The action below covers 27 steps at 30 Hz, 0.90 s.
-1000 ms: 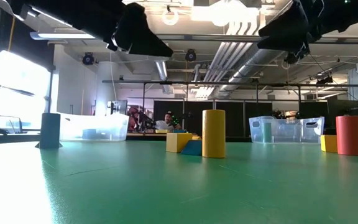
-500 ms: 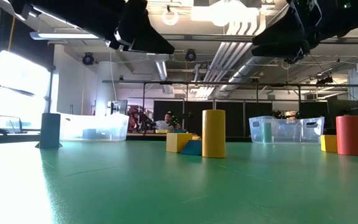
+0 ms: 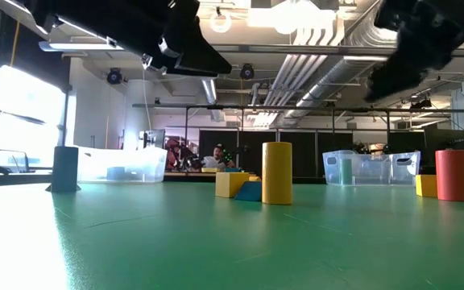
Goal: Sort blocks by size
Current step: Put the yellow triangle block into the bottom transparent bin
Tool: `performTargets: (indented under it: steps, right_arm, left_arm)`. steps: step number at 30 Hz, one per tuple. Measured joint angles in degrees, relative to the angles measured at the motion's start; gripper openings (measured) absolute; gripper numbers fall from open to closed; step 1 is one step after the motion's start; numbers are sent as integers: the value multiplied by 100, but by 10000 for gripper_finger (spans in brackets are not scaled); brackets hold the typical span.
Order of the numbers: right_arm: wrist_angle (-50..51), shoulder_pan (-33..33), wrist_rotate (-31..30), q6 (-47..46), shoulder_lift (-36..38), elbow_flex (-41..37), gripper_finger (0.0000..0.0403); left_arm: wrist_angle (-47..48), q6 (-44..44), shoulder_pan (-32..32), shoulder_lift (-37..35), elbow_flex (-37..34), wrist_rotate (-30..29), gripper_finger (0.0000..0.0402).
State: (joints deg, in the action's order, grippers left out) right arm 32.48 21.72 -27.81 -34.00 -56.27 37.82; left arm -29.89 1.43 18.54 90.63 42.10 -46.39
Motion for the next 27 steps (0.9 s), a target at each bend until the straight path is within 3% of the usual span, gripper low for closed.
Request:
performTargets:
  steps: [5,8,12,19,27]
  right_arm:
    - [2492,-344,1052,-1564,2,739,226]
    - [3179,-495,1515,-1665,2,758,226]
    - [3298,-632,2033,-1397,0,287,226]
    - [2394,-637,2072,-1203,-2,-657,225]
    - [2001,-637,1476,-1184,-2,-1132,192]
  left_arm:
    - [-9,1,0,0,-1,0,204]
    - [-13,4,0,0,-1,0,204]
    - [-2,2,1,0,-1,1,204]
    - [2,-4,20,0,-1,0,204]
    - [4,-13,20,0,-1,0,204]
